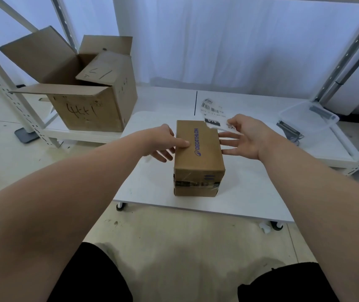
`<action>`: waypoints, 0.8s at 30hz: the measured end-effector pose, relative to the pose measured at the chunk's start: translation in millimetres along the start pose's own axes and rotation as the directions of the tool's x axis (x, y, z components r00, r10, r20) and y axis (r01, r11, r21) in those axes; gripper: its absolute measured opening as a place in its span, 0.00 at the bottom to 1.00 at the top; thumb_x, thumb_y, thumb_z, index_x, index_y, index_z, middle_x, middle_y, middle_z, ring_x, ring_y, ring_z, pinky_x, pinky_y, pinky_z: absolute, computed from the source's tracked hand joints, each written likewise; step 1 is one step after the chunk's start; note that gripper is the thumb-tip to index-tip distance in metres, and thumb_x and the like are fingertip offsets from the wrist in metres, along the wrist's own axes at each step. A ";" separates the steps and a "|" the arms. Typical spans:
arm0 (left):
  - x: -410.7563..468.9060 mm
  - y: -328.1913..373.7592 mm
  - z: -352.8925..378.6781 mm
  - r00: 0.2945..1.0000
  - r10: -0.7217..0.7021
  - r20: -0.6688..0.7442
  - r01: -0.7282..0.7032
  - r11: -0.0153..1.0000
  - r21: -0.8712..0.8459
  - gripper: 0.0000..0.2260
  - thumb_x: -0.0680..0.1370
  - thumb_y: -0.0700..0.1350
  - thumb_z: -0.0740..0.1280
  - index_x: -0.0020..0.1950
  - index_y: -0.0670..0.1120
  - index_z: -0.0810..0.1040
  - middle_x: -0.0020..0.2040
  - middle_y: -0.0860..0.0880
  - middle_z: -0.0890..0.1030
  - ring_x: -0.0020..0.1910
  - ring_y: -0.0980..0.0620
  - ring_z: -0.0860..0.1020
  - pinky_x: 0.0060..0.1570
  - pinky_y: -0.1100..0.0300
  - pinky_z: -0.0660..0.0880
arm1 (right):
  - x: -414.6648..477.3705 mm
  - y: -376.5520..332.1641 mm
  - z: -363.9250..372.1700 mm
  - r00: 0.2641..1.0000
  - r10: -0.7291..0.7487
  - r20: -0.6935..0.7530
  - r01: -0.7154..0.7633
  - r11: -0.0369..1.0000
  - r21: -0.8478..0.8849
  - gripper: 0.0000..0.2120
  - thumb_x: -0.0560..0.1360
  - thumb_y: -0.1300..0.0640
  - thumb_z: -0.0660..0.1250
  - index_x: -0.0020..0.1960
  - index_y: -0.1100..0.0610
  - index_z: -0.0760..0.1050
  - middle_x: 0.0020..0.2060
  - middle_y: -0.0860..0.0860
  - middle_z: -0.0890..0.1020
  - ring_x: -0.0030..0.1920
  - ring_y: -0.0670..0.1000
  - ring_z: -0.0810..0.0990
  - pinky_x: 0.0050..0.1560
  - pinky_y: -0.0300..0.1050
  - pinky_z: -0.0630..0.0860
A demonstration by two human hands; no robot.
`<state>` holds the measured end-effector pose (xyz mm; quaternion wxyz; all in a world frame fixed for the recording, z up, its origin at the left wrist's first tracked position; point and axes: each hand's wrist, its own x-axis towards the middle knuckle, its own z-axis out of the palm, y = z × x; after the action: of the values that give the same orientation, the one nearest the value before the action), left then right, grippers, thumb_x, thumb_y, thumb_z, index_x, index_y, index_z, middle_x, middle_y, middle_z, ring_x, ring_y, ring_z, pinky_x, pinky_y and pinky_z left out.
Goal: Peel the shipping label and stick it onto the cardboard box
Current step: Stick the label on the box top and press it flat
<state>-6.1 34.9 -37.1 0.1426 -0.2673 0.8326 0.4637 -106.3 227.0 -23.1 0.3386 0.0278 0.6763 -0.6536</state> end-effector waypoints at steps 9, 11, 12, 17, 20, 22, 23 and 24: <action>-3.5 21.2 -3.8 0.914 0.276 -0.296 -0.330 0.932 -0.150 0.20 0.76 0.60 0.64 0.58 0.47 0.73 0.56 0.50 0.77 0.57 0.50 0.75 0.61 0.53 0.73 | -6.9 0.9 11.9 0.992 -0.080 -0.098 0.049 0.957 -0.286 0.06 0.74 0.59 0.64 0.48 0.59 0.77 0.37 0.53 0.80 0.31 0.48 0.70 0.32 0.39 0.66; -3.4 20.4 -5.3 0.922 0.286 -0.259 -0.330 0.933 -0.143 0.19 0.75 0.58 0.67 0.58 0.46 0.74 0.54 0.51 0.77 0.53 0.52 0.74 0.56 0.57 0.72 | -10.5 1.9 13.8 0.994 -0.032 -0.100 -0.002 0.947 -0.322 0.03 0.74 0.60 0.63 0.44 0.58 0.75 0.35 0.52 0.78 0.30 0.48 0.68 0.32 0.39 0.64; -2.2 19.0 -5.6 0.922 0.283 -0.263 -0.327 0.935 -0.141 0.19 0.75 0.56 0.68 0.59 0.46 0.75 0.54 0.50 0.77 0.52 0.52 0.74 0.53 0.59 0.71 | -12.2 2.3 14.1 0.995 -0.006 -0.104 -0.028 0.944 -0.329 0.04 0.74 0.60 0.62 0.42 0.57 0.75 0.34 0.52 0.77 0.29 0.48 0.68 0.32 0.39 0.64; -1.4 14.4 -7.8 0.947 0.190 -0.260 -0.226 0.967 -0.118 0.19 0.74 0.56 0.70 0.58 0.44 0.76 0.50 0.50 0.76 0.49 0.51 0.72 0.49 0.58 0.71 | -16.1 2.3 16.7 0.993 0.038 -0.113 -0.069 0.957 -0.282 0.05 0.75 0.60 0.61 0.41 0.56 0.73 0.32 0.50 0.77 0.29 0.48 0.68 0.32 0.38 0.63; -4.0 13.9 -6.0 0.967 0.128 -0.221 -0.156 0.982 -0.110 0.22 0.73 0.57 0.71 0.59 0.42 0.78 0.51 0.50 0.73 0.53 0.50 0.70 0.55 0.57 0.68 | -17.8 0.9 22.5 0.994 0.019 -0.109 -0.048 0.962 -0.270 0.04 0.75 0.60 0.62 0.43 0.56 0.74 0.33 0.51 0.79 0.29 0.48 0.70 0.33 0.38 0.65; -3.2 14.1 -5.3 0.968 0.124 -0.216 -0.154 0.980 -0.127 0.21 0.73 0.55 0.71 0.59 0.42 0.79 0.48 0.52 0.74 0.54 0.50 0.69 0.56 0.58 0.67 | -18.4 0.4 25.8 0.995 0.005 -0.102 -0.034 0.959 -0.281 0.03 0.75 0.60 0.62 0.47 0.56 0.75 0.36 0.52 0.80 0.31 0.47 0.71 0.34 0.38 0.66; -3.4 14.6 -5.7 0.966 0.130 -0.224 -0.163 0.977 -0.136 0.19 0.73 0.54 0.71 0.57 0.42 0.80 0.44 0.53 0.75 0.53 0.50 0.70 0.55 0.58 0.67 | -17.9 0.4 27.0 0.995 -0.003 -0.099 -0.026 0.957 -0.288 0.04 0.75 0.60 0.62 0.48 0.56 0.75 0.36 0.52 0.80 0.30 0.47 0.71 0.34 0.38 0.66; -3.3 15.3 -6.8 0.962 0.137 -0.234 -0.174 0.974 -0.144 0.17 0.73 0.53 0.71 0.55 0.42 0.80 0.42 0.55 0.74 0.52 0.50 0.70 0.54 0.58 0.67 | -17.9 -0.2 28.1 0.995 -0.011 -0.095 -0.018 0.955 -0.295 0.05 0.75 0.60 0.63 0.49 0.57 0.75 0.36 0.52 0.80 0.30 0.47 0.70 0.34 0.38 0.66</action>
<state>-12.1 36.7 -21.2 -0.0111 -0.2618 0.8210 0.5073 -80.8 208.9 -11.7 0.3074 0.0094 0.7817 -0.5426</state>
